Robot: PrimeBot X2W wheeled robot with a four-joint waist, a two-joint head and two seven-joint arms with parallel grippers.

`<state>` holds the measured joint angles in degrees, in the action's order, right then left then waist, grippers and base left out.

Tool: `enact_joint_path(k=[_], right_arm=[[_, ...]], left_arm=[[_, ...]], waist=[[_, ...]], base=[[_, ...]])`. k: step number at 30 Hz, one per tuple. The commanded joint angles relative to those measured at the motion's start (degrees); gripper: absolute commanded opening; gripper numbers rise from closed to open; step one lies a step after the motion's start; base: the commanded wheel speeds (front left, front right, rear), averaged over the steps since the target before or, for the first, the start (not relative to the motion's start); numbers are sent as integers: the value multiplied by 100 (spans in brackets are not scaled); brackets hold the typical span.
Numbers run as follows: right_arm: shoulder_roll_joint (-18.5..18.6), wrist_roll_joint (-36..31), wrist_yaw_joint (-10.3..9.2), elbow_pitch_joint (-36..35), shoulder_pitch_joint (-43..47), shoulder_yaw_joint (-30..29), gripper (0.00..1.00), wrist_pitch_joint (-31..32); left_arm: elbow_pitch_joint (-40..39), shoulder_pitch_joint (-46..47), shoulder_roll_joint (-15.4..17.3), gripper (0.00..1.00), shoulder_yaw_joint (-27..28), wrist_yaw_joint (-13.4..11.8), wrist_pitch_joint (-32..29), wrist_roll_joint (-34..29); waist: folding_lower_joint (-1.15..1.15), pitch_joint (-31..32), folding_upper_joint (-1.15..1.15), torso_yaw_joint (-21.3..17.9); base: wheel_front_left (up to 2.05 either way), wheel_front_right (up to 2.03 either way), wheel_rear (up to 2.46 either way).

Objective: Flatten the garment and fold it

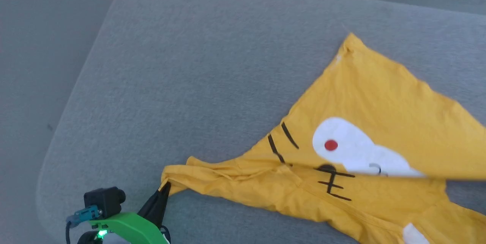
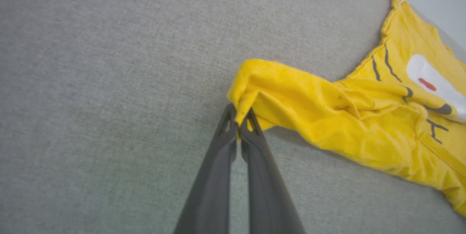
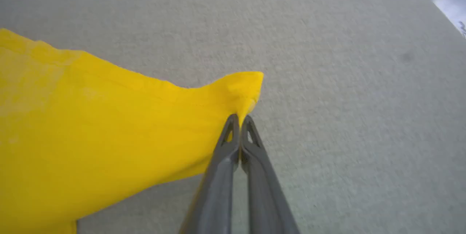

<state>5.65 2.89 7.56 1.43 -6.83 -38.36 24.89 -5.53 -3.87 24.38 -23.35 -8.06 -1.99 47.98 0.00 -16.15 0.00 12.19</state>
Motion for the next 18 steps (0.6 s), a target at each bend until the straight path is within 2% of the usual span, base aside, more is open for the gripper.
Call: enact_joint_path(k=[1, 10, 13, 14, 15, 16, 17, 18], right_arm=[[-78, 99, -8, -62, 185, -95, 0, 222], [-271, 376, -8, 240, 863, -252, 0, 1860], [-275, 553, -8, 363, 926, -114, 0, 2057], [-275, 611, -8, 363, 920, -79, 14, 2032], [-275, 676, -8, 349, 908, -37, 33, 1976], [-276, 710, -8, 322, 909, 24, 80, 1922], [-276, 759, -8, 285, 892, 68, 100, 1845], [-276, 796, -8, 262, 869, 85, 100, 1787]], left_arm=[[-54, -68, 65, 0, 35, -54, -12, 19], [-184, -178, 151, 0, 48, -119, -82, 50], [-180, -171, 148, 0, 23, -110, -98, 55], [-176, -168, 145, 0, 15, -106, -100, 57], [-172, -164, 141, 0, 7, -101, -102, 59], [-168, -160, 140, 0, -1, -96, -105, 60], [-161, -154, 137, 0, -11, -90, -110, 61], [-155, -148, 134, 0, -20, -85, -113, 62]], waist=[[0, 565, 0, -642], [0, 660, 0, -933], [0, 674, 0, -955], [0, 677, 0, -954], [0, 681, 0, -950], [0, 684, 0, -944], [0, 689, 0, -934], [0, 695, 0, -923]], base=[[0, 0, 0], [0, 0, 0], [0, 0, 0], [0, 0, 0], [0, 0, 0], [0, 0, 0], [0, 0, 0], [0, 0, 0]])
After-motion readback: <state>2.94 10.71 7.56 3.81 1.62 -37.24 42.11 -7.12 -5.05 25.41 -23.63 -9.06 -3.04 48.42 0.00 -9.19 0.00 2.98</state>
